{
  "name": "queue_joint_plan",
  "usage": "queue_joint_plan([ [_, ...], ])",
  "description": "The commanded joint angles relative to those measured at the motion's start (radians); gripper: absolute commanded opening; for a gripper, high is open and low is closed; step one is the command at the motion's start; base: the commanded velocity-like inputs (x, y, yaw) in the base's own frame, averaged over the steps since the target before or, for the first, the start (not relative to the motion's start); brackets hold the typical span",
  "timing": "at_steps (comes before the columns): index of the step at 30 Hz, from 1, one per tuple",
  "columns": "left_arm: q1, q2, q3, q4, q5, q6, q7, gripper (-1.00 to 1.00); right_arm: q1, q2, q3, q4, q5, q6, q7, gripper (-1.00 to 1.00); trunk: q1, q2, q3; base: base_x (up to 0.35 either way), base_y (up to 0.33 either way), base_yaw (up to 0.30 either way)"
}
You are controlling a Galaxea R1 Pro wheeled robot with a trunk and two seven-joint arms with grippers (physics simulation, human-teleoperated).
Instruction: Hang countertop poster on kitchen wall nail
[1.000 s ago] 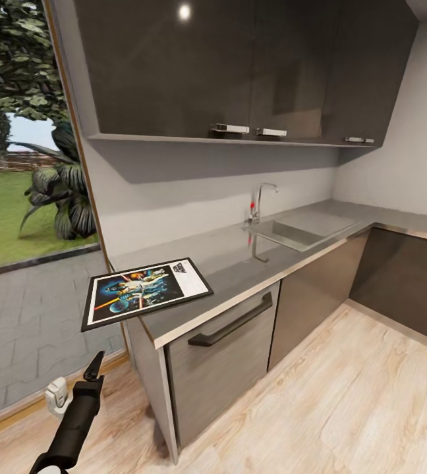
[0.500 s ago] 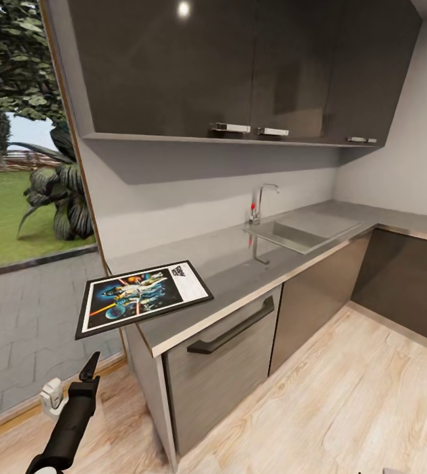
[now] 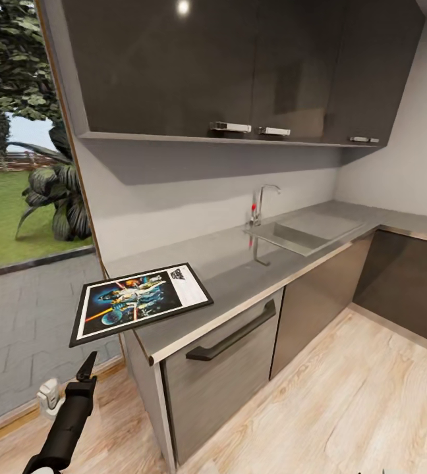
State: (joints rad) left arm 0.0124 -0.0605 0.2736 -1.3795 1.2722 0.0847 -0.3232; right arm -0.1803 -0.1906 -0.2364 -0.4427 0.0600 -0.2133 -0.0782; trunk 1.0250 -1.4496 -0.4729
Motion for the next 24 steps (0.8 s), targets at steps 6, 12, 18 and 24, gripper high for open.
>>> queue_joint_plan([
  [6, 0.0, -0.001, 0.02, -0.001, 0.01, 0.01, -0.004, 1.0, -0.001, 0.0, -0.003, 0.001, 0.007, -0.003, -0.002, 1.0, 0.0, 0.0, -0.001, 0.146, 0.007, 0.0],
  [12, 0.0, -0.001, 0.024, -0.001, 0.01, 0.01, -0.004, 1.0, -0.001, 0.001, -0.003, 0.001, 0.008, -0.003, -0.002, 1.0, 0.0, 0.0, -0.001, 0.137, 0.023, 0.0],
  [18, 0.0, 0.0, 0.025, -0.001, 0.01, 0.01, -0.004, 1.0, -0.001, 0.002, -0.003, 0.002, 0.008, -0.003, -0.002, 1.0, 0.0, 0.0, -0.001, 0.013, 0.002, 0.0],
  [24, 0.0, 0.001, 0.026, -0.002, 0.01, 0.01, -0.004, 1.0, -0.001, 0.002, -0.003, 0.002, 0.009, -0.003, -0.002, 1.0, 0.0, 0.0, -0.001, 0.014, 0.0, 0.0],
])
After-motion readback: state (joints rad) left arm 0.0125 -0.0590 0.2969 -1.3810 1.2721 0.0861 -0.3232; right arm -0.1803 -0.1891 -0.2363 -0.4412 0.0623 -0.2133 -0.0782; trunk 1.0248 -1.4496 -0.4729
